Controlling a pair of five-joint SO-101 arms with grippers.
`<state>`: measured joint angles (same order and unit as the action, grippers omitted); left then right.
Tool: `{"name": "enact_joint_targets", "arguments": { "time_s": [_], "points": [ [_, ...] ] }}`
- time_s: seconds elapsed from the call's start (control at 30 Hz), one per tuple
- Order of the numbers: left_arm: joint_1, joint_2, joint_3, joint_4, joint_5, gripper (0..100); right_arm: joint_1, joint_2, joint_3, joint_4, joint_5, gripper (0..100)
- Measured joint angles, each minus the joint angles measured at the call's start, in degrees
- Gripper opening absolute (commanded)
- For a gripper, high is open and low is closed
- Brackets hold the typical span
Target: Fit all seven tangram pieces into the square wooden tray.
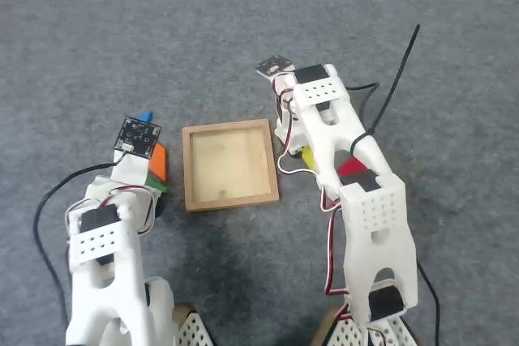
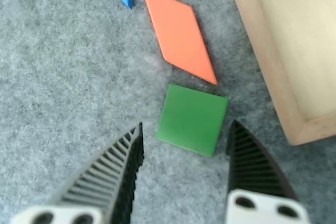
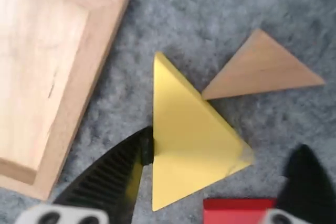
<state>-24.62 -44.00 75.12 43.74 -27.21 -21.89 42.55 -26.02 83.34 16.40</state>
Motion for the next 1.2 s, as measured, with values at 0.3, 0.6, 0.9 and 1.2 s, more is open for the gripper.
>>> {"name": "enact_joint_targets", "arguments": {
  "time_s": [0.3,0.6,0.9,1.2],
  "points": [
    [-0.09,0.0,0.0,0.0,-0.09,25,0.09,0.0,0.0,0.18,-0.44,23.5],
    [-0.09,0.0,0.0,0.0,-0.09,25,0.09,0.0,-0.09,1.76,-2.37,36.1],
    [-0.09,0.0,0.0,0.0,-0.09,25,0.0,1.67,-0.26,2.29,-5.89,32.2],
    [-0.09,0.0,0.0,0.0,-0.09,25,0.62,3.08,-2.99,2.73,-5.89,17.7]
  ]
}}
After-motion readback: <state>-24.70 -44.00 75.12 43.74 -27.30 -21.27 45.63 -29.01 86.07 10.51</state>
